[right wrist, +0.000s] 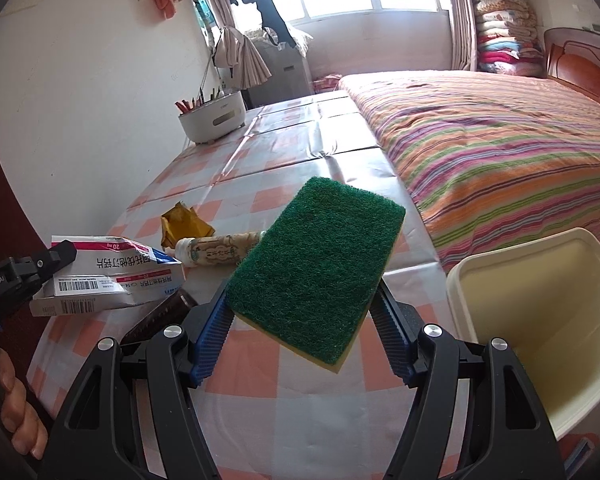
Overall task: Collect trash
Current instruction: 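Grasp the green-yellow sponge with the right gripper while the left grasps the white medicine box, then carry both items over the cream bin and open the right gripper to drop the sponge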
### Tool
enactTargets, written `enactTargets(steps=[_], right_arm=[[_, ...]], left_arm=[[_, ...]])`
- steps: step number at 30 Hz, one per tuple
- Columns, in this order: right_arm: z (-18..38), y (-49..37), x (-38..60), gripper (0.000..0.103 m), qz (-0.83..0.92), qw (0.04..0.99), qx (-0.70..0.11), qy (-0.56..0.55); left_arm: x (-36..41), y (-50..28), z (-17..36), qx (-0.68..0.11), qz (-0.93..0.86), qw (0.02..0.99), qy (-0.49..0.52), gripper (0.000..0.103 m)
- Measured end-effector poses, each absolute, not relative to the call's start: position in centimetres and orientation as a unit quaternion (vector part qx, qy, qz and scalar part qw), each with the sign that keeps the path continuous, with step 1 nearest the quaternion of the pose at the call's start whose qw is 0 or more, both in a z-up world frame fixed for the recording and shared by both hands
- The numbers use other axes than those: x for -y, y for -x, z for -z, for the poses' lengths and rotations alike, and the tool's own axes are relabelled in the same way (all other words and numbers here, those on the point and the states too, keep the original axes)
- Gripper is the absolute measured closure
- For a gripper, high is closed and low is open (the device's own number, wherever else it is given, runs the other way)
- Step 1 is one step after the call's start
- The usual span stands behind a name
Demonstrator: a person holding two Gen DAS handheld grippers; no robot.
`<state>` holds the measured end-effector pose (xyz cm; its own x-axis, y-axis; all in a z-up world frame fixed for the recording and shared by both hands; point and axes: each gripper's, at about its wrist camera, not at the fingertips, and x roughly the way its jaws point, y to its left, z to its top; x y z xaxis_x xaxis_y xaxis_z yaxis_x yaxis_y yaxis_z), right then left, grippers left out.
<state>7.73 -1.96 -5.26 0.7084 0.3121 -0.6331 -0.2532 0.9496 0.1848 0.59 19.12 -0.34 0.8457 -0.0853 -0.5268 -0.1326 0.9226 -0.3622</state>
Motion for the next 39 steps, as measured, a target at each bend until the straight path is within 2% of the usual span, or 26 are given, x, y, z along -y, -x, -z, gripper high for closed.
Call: enactTargets(steps=[12,26,39], right_arm=[[5.0,-7.5,3.4,0.038,-0.143,0.927,-0.344,-0.048],[4.6,-7.3,5.2,0.038,-0.129,0.931,-0.336,-0.054],[4.4,-7.1,7.6,0.038,-0.107,0.936,-0.330,-0.065]], left_arm=[[-16.4,-2.2,1.5,-0.291,0.010,0.937,0.192,0.101],[-14.9,-1.7,0.3,-0.261,0.026,0.947,0.187,0.101],[-12.8,-2.1,-0.2,-0.264,0.052,0.946,0.179,0.101]])
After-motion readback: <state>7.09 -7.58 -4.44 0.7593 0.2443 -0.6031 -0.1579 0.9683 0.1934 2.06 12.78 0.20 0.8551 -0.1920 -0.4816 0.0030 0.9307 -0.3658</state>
